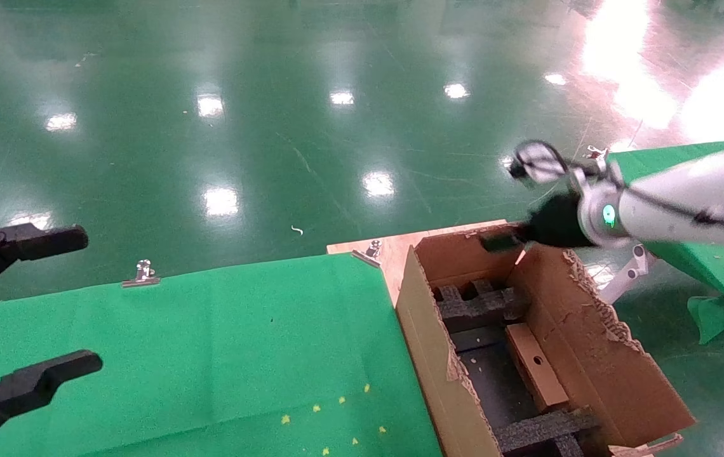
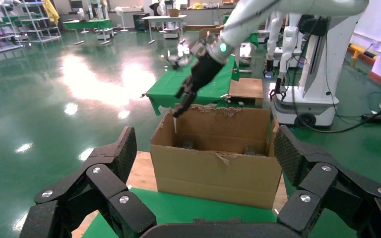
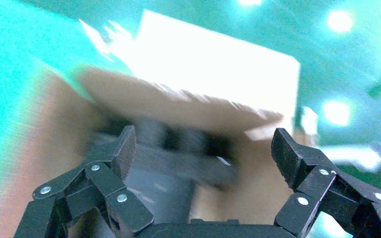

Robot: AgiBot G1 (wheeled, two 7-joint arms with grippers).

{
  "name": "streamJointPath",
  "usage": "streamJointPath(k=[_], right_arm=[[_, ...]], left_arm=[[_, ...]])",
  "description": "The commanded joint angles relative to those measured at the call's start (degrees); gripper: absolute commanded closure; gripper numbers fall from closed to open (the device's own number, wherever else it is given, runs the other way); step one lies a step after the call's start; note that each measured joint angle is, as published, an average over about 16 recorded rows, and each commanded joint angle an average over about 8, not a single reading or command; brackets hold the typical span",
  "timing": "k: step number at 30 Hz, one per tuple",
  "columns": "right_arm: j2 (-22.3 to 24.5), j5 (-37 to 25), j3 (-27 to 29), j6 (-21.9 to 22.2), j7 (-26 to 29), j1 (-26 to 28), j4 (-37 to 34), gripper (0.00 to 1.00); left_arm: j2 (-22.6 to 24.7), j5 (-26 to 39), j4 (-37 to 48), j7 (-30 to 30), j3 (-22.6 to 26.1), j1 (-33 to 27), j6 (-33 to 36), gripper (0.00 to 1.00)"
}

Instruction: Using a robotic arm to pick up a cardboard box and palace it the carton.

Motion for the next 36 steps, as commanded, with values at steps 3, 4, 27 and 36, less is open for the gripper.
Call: streamJointPath(k=[3, 4, 27, 36], right_arm=[[0.91, 8.86, 2.88, -2.72, -4.15, 3.46, 3.19, 0.0], [1.08, 11.6, 3.64, -3.65, -5.45, 4.07, 3.38, 0.0], [1.38, 31.23, 11.96, -12.54, -16.29, 3.98, 1.82, 0.0], [1.02, 36.72, 18.84, -15.39, -26.09, -2.42, 2.16, 0.0]], left_arm=[[0.0, 0.0, 0.0, 0.0, 0.0, 0.0, 0.0, 0.0], [0.0, 0.0, 0.0, 0.0, 0.0, 0.0, 0.0, 0.0], [-0.01, -0.01, 0.02, 0.0, -0.01, 0.02, -0.03, 0.0], [-0.01, -0.01, 0.02, 0.0, -0.01, 0.02, -0.03, 0.0]])
